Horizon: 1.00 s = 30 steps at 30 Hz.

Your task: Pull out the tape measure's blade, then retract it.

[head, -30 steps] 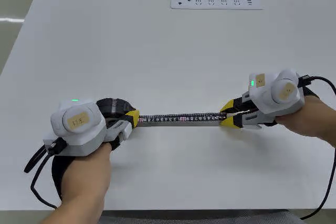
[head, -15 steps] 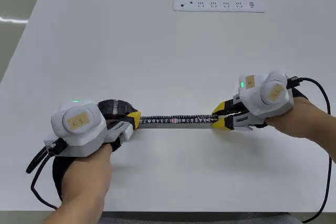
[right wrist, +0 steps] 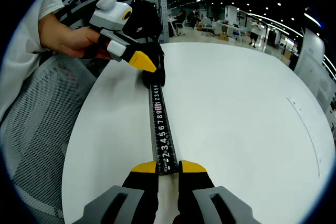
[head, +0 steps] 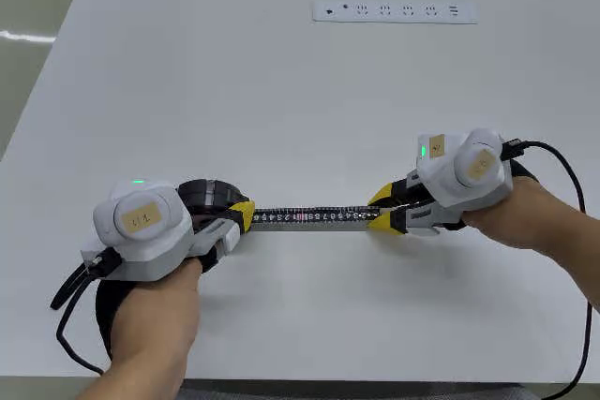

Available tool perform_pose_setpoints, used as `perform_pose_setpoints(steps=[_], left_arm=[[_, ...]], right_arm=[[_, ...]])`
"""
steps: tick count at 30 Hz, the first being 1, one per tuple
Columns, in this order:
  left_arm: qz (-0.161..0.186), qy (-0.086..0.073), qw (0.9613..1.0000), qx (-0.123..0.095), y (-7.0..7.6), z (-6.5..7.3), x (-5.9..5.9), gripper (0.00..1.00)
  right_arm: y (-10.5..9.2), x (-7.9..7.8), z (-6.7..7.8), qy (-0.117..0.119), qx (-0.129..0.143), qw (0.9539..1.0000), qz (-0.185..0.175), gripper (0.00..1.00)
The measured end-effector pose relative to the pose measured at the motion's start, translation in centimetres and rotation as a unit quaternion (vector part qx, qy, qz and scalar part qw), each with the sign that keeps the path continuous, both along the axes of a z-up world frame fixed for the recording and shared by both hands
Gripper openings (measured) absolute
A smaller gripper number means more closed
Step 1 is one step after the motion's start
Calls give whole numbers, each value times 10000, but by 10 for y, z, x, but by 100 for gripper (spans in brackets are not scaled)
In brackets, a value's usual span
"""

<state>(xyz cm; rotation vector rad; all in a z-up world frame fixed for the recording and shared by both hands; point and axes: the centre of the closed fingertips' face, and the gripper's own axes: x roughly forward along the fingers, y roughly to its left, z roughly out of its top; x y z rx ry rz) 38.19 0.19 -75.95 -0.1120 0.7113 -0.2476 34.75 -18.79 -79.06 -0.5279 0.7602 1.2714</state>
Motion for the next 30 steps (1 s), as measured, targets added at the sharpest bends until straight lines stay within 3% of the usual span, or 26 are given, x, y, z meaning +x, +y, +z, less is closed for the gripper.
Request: perform_pose_setpoints(steps=[30], left_arm=[[-41, 19, 9999, -112, 1, 1, -1, 57]], right_arm=[[65, 6, -1, 68, 382, 9992, 64, 10]])
